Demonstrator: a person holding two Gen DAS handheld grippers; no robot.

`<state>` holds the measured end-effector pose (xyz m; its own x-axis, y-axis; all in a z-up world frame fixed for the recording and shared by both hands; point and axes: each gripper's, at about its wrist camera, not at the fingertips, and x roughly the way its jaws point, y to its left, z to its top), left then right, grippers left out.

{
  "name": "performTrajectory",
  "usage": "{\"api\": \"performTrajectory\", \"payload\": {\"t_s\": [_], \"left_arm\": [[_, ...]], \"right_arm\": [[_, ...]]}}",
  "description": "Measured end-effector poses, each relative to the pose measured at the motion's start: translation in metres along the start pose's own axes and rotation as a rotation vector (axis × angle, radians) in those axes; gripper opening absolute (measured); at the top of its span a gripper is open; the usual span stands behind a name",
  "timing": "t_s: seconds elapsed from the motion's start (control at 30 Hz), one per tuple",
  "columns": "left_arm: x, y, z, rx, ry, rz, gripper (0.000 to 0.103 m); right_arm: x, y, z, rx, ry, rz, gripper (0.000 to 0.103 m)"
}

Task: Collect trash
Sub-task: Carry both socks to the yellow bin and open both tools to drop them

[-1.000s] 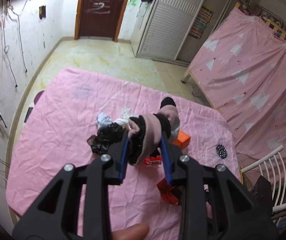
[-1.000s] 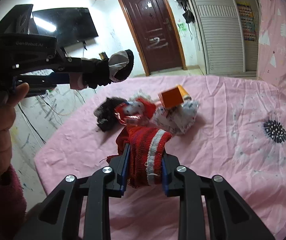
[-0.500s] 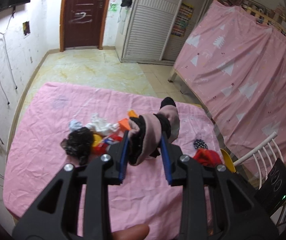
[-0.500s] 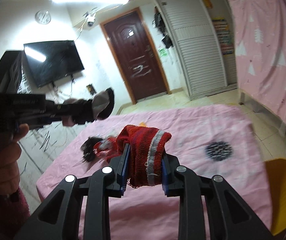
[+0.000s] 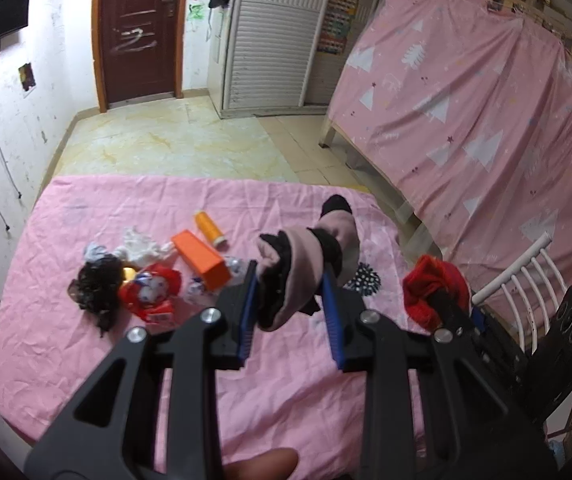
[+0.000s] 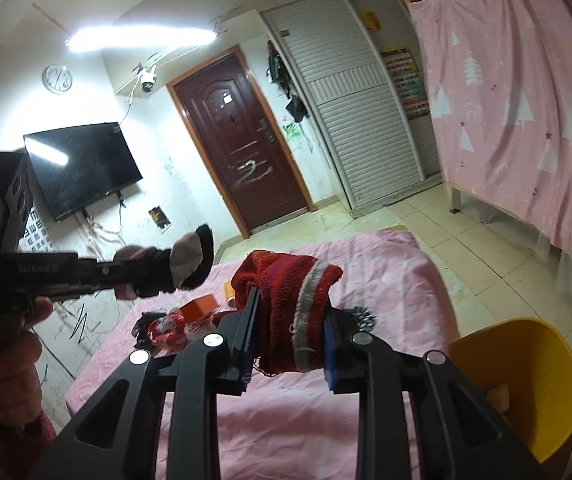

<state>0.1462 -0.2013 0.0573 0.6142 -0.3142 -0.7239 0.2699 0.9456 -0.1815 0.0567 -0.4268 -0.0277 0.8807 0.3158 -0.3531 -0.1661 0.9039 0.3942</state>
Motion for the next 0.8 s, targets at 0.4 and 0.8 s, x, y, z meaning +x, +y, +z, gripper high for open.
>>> {"api": "performTrajectory", "payload": {"t_s": [0.4, 0.8], "left_arm": [[0.021, -0.066, -0.005, 0.093, 0.044, -0.06, 0.028], [0.066, -0.163, -0.015, 0.215, 0.155, -0.18, 0.029]], "right_arm": [[-0.041, -0.054, 0.012, 0.079, -0.096, -0.128, 0.02], [-0.068, -0.124, 0.005, 0.194, -0.127, -0.294, 0.026]]}}
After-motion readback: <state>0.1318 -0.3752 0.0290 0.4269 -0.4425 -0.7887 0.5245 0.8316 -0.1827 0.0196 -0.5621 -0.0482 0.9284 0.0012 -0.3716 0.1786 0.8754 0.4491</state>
